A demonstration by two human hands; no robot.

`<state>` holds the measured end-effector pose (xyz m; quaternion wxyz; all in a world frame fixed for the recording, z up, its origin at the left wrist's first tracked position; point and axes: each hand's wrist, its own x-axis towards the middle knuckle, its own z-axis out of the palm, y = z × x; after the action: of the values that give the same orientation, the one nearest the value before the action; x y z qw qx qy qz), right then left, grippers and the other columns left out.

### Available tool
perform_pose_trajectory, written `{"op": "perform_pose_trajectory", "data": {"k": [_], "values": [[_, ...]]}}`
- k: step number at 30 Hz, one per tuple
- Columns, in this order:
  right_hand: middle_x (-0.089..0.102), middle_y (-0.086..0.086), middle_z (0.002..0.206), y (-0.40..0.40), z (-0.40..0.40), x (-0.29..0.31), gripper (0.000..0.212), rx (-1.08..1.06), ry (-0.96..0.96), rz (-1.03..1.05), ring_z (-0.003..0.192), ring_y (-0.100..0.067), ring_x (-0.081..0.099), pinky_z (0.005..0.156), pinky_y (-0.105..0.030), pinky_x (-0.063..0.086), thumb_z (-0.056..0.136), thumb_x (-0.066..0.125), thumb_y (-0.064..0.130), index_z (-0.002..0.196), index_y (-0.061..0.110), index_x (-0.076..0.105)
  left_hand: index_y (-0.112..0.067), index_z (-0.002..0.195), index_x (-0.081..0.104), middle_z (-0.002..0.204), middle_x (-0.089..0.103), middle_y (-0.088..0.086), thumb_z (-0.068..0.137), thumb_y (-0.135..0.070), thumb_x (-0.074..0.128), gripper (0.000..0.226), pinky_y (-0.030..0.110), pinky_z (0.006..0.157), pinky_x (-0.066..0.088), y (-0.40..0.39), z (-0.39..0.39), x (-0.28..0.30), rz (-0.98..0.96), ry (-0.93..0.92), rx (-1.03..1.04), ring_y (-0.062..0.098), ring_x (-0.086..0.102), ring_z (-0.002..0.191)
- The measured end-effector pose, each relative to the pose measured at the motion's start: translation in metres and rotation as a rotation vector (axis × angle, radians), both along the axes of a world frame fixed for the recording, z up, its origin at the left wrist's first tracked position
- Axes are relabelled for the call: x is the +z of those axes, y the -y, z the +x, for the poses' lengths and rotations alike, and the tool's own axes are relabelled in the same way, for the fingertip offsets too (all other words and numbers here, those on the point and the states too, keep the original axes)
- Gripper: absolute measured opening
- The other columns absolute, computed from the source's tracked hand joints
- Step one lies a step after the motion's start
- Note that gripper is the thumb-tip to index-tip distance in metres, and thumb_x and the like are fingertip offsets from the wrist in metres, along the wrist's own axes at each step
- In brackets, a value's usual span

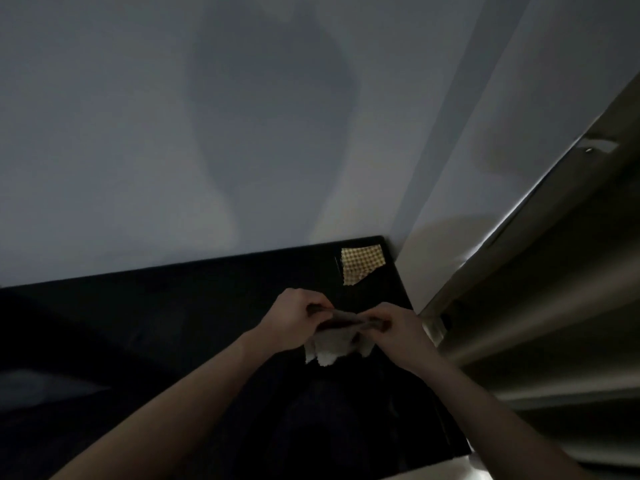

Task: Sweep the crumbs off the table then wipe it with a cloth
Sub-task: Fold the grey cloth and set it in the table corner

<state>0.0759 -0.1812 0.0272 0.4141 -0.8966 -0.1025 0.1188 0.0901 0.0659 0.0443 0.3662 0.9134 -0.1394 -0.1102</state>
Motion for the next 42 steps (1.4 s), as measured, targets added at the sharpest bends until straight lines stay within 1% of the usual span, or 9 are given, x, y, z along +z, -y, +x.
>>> {"op": "perform_pose_trajectory", "data": {"k": [5, 15, 21, 25, 31, 34, 37, 39, 42], "values": [[0.073, 0.01, 0.098, 0.022, 0.045, -0.016, 0.034, -0.056, 0.146, -0.034, 0.092, -0.005, 0.068, 0.082, -0.019, 0.054, 0.074, 0.07, -0.002, 0.095, 0.022, 0.078, -0.034, 0.099, 0.071, 0.097, 0.07, -0.016, 0.095, -0.035, 0.06, 0.011, 0.027, 0.082, 0.055, 0.035, 0.024, -0.012, 0.023, 0.162, 0.127, 0.001, 0.064, 0.091], [0.07, 0.015, 0.084, 0.052, 0.085, -0.007, 0.013, 0.096, 0.091, 0.013, 0.081, -0.001, 0.066, 0.07, -0.025, 0.052, 0.079, 0.067, 0.028, 0.09, 0.034, 0.069, -0.029, 0.098, 0.072, 0.093, 0.071, -0.013, 0.095, -0.034, 0.06, 0.013, 0.036, 0.078, 0.057, 0.061, 0.056, -0.01, -0.027, 0.127, 0.262, 0.004, 0.066, 0.085], [0.069, 0.009, 0.086, 0.059, 0.099, -0.001, 0.027, 0.159, 0.003, 0.04, 0.082, -0.009, 0.066, 0.072, -0.035, 0.055, 0.066, 0.061, 0.022, 0.092, 0.03, 0.063, -0.023, 0.098, 0.071, 0.093, 0.067, -0.008, 0.095, -0.026, 0.063, 0.008, 0.033, 0.08, 0.055, 0.068, 0.063, 0.006, -0.047, 0.217, 0.092, 0.007, 0.065, 0.085], [0.068, 0.014, 0.083, 0.047, 0.099, -0.003, 0.019, 0.174, 0.061, 0.073, 0.078, -0.004, 0.066, 0.068, -0.028, 0.051, 0.082, 0.075, 0.027, 0.083, 0.038, 0.061, -0.024, 0.096, 0.069, 0.094, 0.064, -0.008, 0.094, -0.029, 0.063, 0.007, 0.033, 0.079, 0.055, 0.08, 0.069, 0.024, -0.014, 0.254, -0.01, 0.008, 0.064, 0.084], [0.067, 0.007, 0.085, 0.048, 0.109, -0.011, 0.011, 0.06, 0.11, 0.085, 0.082, -0.012, 0.065, 0.072, -0.037, 0.052, 0.085, 0.073, 0.03, 0.084, 0.024, 0.065, -0.022, 0.096, 0.07, 0.093, 0.069, -0.008, 0.095, -0.031, 0.062, 0.012, 0.034, 0.079, 0.054, 0.076, 0.075, 0.044, -0.009, 0.301, 0.061, 0.008, 0.065, 0.085], [0.069, 0.01, 0.093, 0.048, 0.098, -0.014, 0.022, 0.103, 0.081, 0.126, 0.089, -0.002, 0.066, 0.074, -0.027, 0.051, 0.079, 0.082, 0.022, 0.094, 0.027, 0.066, -0.021, 0.096, 0.072, 0.091, 0.071, -0.009, 0.095, -0.03, 0.063, 0.012, 0.031, 0.077, 0.054, 0.074, 0.076, 0.053, -0.018, 0.262, 0.039, 0.006, 0.065, 0.083], [0.073, 0.02, 0.106, 0.042, 0.093, -0.002, 0.044, 0.124, 0.04, 0.274, 0.103, 0.003, 0.068, 0.083, -0.016, 0.052, 0.08, 0.087, 0.02, 0.113, 0.04, 0.066, -0.025, 0.094, 0.074, 0.085, 0.069, -0.016, 0.094, -0.03, 0.067, 0.008, 0.014, 0.069, 0.049, 0.074, 0.076, 0.061, 0.024, 0.196, -0.083, -0.001, 0.065, 0.079], [0.072, 0.022, 0.086, 0.038, 0.096, 0.006, 0.037, 0.146, 0.017, 0.301, 0.083, 0.005, 0.067, 0.072, -0.016, 0.049, 0.084, 0.084, 0.014, 0.095, 0.045, 0.069, -0.025, 0.095, 0.074, 0.084, 0.069, -0.019, 0.09, -0.031, 0.073, 0.007, 0.006, 0.068, 0.044, 0.074, 0.075, 0.064, 0.002, 0.155, -0.083, -0.006, 0.065, 0.079], [0.055, 0.019, 0.061, 0.033, 0.1, 0.009, 0.037, 0.148, 0.015, 0.337, 0.061, 0.005, 0.048, 0.059, -0.022, 0.038, 0.086, 0.078, 0.012, 0.066, 0.038, 0.062, -0.026, 0.101, 0.073, 0.094, 0.072, -0.014, 0.077, -0.045, 0.083, 0.033, 0.014, 0.074, 0.052, 0.065, 0.075, 0.055, -0.054, 0.007, 0.047, -0.002, 0.067, 0.085]]}}
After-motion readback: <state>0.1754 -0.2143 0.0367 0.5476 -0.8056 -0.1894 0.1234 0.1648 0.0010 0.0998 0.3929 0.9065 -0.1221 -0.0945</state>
